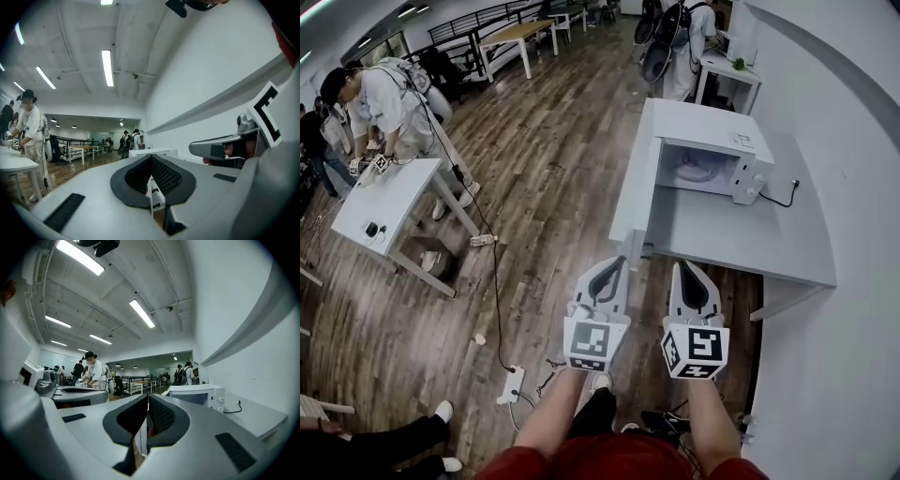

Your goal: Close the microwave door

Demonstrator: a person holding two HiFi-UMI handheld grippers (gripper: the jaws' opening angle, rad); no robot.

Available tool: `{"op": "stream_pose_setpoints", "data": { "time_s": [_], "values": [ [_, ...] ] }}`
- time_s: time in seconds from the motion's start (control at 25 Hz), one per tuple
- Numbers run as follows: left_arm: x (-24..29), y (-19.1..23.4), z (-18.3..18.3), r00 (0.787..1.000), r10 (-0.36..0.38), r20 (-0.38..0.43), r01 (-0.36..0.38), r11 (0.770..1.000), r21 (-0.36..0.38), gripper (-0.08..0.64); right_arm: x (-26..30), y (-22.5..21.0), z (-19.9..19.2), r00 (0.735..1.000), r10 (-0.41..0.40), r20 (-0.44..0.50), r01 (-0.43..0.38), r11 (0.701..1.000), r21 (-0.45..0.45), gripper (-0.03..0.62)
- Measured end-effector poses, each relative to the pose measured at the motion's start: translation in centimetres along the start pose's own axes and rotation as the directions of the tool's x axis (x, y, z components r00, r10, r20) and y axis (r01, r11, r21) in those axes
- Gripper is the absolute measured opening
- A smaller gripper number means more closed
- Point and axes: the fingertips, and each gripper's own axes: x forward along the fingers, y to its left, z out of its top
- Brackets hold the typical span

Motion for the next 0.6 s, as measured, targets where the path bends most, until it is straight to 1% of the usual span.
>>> {"op": "stream_pose_setpoints", "data": {
  "time_s": [0.28,0.48,0.56,0.6],
  "values": [
    [4.0,2.8,-4.2,0.998,-0.049,-0.039,0.049,0.999,0.012,0.028,4.5,0.5,-3.6,0.997,0.009,-0.077,-0.009,1.000,0.009,0.028],
    [6.6,3.8,-7.5,0.989,-0.118,-0.086,0.119,0.993,0.008,0.029,6.7,-0.1,-6.5,0.991,-0.009,-0.136,0.012,1.000,0.018,0.029],
    [7.3,4.1,-8.6,0.983,-0.155,-0.098,0.157,0.988,0.010,0.031,7.3,-0.5,-7.6,0.988,-0.020,-0.155,0.023,0.999,0.022,0.029],
    [7.7,4.2,-9.2,0.978,-0.180,-0.106,0.182,0.983,0.009,0.043,7.6,-0.6,-8.0,0.986,-0.025,-0.165,0.029,0.999,0.022,0.028]
  ]
}}
